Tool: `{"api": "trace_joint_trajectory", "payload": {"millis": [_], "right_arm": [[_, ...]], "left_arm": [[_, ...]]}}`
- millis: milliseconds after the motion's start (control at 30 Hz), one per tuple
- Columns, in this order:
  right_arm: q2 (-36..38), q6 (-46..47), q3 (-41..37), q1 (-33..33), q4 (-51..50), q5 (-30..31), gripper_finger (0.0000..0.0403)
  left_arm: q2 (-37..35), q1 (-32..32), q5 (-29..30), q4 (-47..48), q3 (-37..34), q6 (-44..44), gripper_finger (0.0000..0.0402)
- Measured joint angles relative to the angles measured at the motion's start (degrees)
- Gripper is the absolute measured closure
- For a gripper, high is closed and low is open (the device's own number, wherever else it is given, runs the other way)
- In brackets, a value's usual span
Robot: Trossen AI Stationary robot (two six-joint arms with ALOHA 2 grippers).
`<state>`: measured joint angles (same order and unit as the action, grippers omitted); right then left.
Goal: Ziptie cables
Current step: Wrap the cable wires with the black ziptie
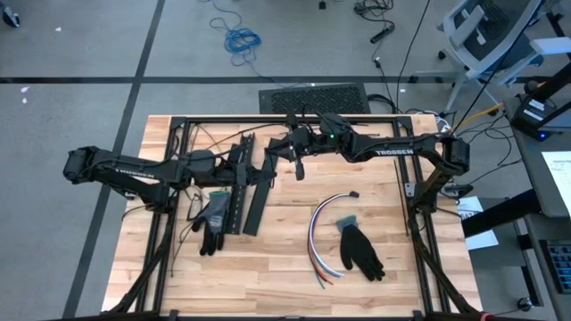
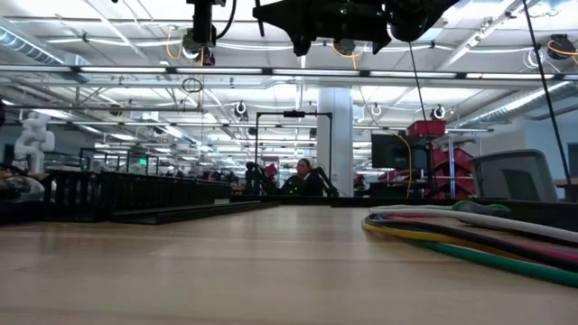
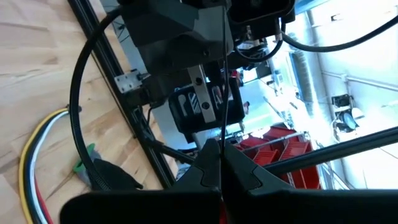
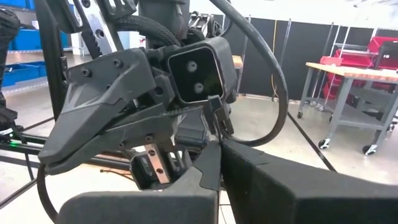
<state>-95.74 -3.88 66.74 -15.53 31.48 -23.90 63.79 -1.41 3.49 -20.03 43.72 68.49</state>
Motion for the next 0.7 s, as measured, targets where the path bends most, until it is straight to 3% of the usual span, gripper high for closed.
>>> {"api": "trace_joint_trajectory", "payload": {"millis": [700], "right_arm": [[0.0, -0.77, 0.0, 0.28, -1.44, -0.11, 0.0403]], "left_arm": [[0.07, 2.29, -0.25, -0.47, 0.0, 0.2, 0.0402]]}}
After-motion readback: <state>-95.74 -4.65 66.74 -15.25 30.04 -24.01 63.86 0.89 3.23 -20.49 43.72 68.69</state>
